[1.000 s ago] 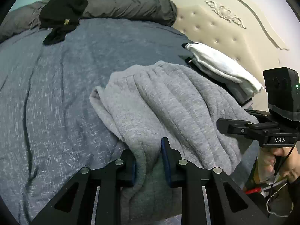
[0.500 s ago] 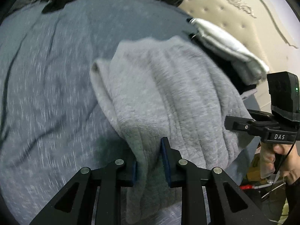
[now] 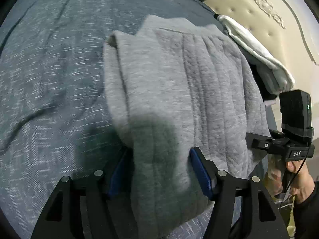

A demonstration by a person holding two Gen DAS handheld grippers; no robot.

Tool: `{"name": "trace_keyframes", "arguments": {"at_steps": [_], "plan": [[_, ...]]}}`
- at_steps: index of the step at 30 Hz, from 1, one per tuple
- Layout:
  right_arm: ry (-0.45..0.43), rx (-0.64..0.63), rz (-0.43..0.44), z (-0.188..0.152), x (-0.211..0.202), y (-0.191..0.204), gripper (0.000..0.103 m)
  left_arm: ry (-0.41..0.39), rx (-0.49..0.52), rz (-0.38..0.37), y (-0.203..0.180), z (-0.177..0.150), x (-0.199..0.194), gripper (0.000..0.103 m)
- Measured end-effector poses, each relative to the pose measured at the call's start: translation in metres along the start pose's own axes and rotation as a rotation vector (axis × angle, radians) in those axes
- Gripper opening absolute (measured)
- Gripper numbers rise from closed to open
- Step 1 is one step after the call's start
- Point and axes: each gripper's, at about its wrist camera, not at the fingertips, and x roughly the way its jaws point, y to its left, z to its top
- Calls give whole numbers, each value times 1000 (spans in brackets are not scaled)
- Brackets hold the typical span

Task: Fold clothes
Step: 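Lift the grey stack with both grippers and carry it toward the headboard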

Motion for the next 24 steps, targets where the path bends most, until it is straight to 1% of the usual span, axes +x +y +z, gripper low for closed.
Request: {"name": "trace_keyframes", "arguments": {"at_steps": [1,2,3,4,5,7,9,13,20,24], "plan": [[2,-4,1,0,2,0,81,-1,5,-7,-1,0,1,67],[4,-7,2,0,4,0,78,-1,10,-15,-1,0,1,66],[3,-8,11,1,4,-1,74,-2,15,-22,-2,1,2,59],[0,-8,25,2,4,-2,65,-2,19,-29,-3,1,3,46],[-5,-4,37,3,3,-4,59,-3,24,-37,-4,1,4,44],[-17,-13,34,4,0,-1,53,-7,53,-19,-10,2,2,37],[-29,-28,27,5,-3,2,50,-10,79,0,-17,3,0,34],[-80,-72,36,10,-20,14,46,-37,104,3,-26,8,-15,31],[-122,-156,24,26,-46,38,44,-87,165,20,-53,21,-47,30],[-150,-171,31,31,-66,40,43,-112,191,24,-69,33,-66,30]]}}
